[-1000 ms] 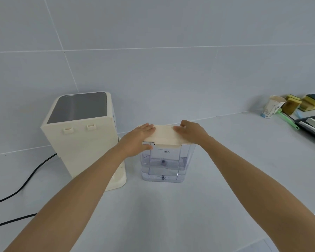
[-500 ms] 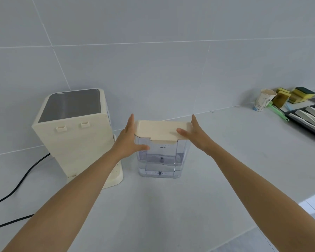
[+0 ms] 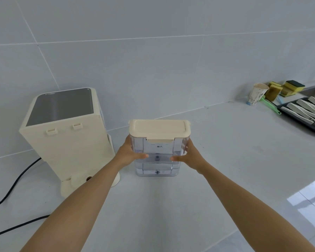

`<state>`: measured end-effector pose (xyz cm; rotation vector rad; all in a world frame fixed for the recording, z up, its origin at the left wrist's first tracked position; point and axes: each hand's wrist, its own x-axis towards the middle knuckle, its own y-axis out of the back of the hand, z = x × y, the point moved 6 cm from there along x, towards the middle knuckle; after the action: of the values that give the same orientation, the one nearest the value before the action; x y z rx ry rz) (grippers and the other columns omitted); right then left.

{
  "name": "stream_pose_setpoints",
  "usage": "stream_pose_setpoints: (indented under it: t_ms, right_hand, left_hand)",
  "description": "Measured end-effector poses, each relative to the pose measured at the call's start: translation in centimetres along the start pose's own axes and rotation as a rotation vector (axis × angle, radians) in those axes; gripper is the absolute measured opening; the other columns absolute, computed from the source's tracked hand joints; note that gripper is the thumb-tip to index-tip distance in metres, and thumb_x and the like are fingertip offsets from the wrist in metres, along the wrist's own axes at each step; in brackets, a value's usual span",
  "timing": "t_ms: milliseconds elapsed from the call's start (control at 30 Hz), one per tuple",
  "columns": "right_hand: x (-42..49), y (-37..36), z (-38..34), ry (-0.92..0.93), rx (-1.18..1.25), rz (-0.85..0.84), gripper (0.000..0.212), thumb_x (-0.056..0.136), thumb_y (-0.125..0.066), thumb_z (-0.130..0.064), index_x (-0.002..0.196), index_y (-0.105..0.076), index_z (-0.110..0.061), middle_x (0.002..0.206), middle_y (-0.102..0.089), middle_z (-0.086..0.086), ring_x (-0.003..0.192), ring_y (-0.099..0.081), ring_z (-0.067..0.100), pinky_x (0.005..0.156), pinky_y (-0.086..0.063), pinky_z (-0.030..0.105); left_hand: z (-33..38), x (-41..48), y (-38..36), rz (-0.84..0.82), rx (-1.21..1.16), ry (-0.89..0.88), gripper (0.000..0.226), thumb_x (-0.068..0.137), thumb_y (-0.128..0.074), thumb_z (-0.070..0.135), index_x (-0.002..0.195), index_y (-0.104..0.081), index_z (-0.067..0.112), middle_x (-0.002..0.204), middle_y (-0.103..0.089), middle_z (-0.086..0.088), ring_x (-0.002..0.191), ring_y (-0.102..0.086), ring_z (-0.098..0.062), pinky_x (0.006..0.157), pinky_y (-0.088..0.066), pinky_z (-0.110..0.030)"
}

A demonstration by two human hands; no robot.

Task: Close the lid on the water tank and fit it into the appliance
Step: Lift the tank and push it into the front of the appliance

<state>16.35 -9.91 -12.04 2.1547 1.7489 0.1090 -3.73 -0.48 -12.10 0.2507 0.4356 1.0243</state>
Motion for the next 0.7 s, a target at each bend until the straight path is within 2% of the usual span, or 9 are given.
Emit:
stream_pose_setpoints:
  t_ms: [200,367,467,567,700]
  right_hand:
    - [1.2,0.1,0.7,-0.124,-0.054,0.059,0.097,0.065,-0.08,-0.013,0.142,-0.022,-0.016,0.145,-0.041,0.005,0.134,-0.038,0.028,0.106,-0.036,0.04]
    - [1.8,0.3,0.4,-0.177,-0.103,0.058,0.093,0.062,-0.081,-0.012,0.138,-0.028,-0.013,0.139,-0.044,0.008,0.128,-0.042,0.029,0.104,-0.039,0.039]
    - [1.4,-0.2,0.9,-0.196,-0.109,0.055,0.089,0.059,-0.082,-0.012,0.134,-0.034,-0.012,0.133,-0.048,0.008,0.124,-0.045,0.027,0.099,-0.041,0.035]
    - [1.3,-0.4,1.3,-0.204,-0.097,0.054,0.085,0.061,-0.081,-0.011,0.133,-0.036,-0.012,0.131,-0.048,0.005,0.117,-0.044,0.022,0.093,-0.038,0.031]
    - [1.7,-0.8,-0.4,-0.155,-0.136,0.024,0.091,0.058,-0.084,-0.018,0.135,-0.035,-0.015,0.136,-0.048,0.002,0.124,-0.044,0.024,0.103,-0.04,0.039]
  left_hand:
    - [0.4,0.6,0.0,-0.018,0.018,-0.006,0.099,0.063,-0.081,0.024,0.141,-0.02,0.022,0.147,-0.033,0.001,0.135,-0.031,-0.02,0.107,-0.029,-0.033]
    - [0.8,0.2,-0.3,-0.007,-0.016,-0.027,0.095,0.067,-0.078,0.016,0.142,-0.02,0.017,0.151,-0.028,-0.004,0.14,-0.024,-0.019,0.11,-0.025,-0.032]
    - [0.7,-0.2,-0.3,-0.02,-0.01,-0.01,0.091,0.069,-0.077,0.013,0.141,-0.021,0.013,0.148,-0.03,-0.007,0.137,-0.029,-0.022,0.103,-0.029,-0.028]
    - [0.6,-0.5,-0.1,-0.024,-0.007,0.002,0.09,0.068,-0.077,0.013,0.14,-0.024,0.014,0.147,-0.032,-0.007,0.134,-0.033,-0.023,0.103,-0.031,-0.03]
    - [1.1,-1.5,1.0,0.016,-0.044,-0.005,0.086,0.07,-0.076,0.01,0.139,-0.024,0.014,0.136,-0.037,-0.001,0.132,-0.032,-0.02,0.095,-0.029,-0.024]
